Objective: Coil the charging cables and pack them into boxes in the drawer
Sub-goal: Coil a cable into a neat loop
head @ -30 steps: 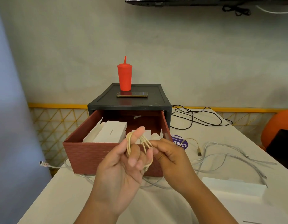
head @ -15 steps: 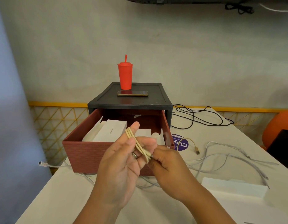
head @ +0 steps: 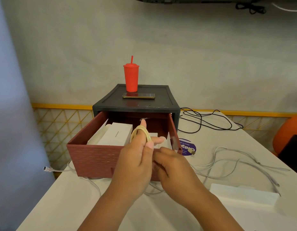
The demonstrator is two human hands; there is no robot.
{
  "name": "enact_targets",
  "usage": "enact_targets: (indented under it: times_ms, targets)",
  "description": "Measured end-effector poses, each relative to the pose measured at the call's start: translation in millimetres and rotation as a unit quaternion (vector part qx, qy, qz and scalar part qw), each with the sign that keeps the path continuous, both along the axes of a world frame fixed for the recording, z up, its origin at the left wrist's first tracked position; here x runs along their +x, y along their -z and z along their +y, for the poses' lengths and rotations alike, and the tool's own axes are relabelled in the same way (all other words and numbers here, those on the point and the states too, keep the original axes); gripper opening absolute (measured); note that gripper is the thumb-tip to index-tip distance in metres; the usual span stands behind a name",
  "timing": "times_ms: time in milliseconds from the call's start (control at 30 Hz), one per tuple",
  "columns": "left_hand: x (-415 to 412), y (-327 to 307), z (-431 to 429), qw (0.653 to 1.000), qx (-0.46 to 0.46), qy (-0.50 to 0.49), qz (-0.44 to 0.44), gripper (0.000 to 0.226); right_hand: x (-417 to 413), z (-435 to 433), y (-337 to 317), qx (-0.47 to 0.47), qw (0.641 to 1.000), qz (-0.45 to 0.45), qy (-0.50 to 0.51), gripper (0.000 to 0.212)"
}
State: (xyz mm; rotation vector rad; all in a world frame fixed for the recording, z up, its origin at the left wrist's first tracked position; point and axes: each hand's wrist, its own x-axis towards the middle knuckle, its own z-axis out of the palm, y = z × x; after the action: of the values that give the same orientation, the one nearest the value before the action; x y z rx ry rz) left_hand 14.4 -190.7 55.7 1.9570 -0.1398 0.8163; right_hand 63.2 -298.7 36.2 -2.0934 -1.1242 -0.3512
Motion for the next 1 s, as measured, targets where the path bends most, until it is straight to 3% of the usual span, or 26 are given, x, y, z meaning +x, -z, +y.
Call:
enact_targets:
  times_ms: [100,200,267,467,633,800,900,1000]
  targets:
    - [2,2,7,0.99,0.125,-0.064,0.018,0.038,5,-4,-4,0.019,0.999,0.0,0.025,0.027]
    - [1,1,16,0.979,0.168,-0.074,0.085,0.025,14,-7,-7,0.056,0.998,0.023,0.034,0.021]
    - [-2,0,16,0.979,0.157,-0.032,0.122,0.017,17,-4,-8,0.067,0.997,0.032,0.024,0.02]
    - [-4,2,23,0.984,0.082,0.013,0.156,0.03,27,-4,-18,0.108,0.993,0.053,0.006,0.016]
    - [-6,1,23,0.976,-0.117,0.084,0.166,0.034,32,-5,-25,0.128,0.988,0.079,-0.017,0.033]
    - [-10,-7,30,0.887,-0.394,0.208,0.119,0.027,47,-13,-31,0.175,0.977,0.117,0.012,0.036]
    - [-13,-12,31,0.832,-0.481,0.253,0.114,0.032,58,-17,-30,0.139,0.982,0.12,0.044,0.035]
    - [-14,-13,30,0.805,-0.512,0.282,0.105,0.022,61,-18,-30,0.117,0.985,0.113,0.058,0.034]
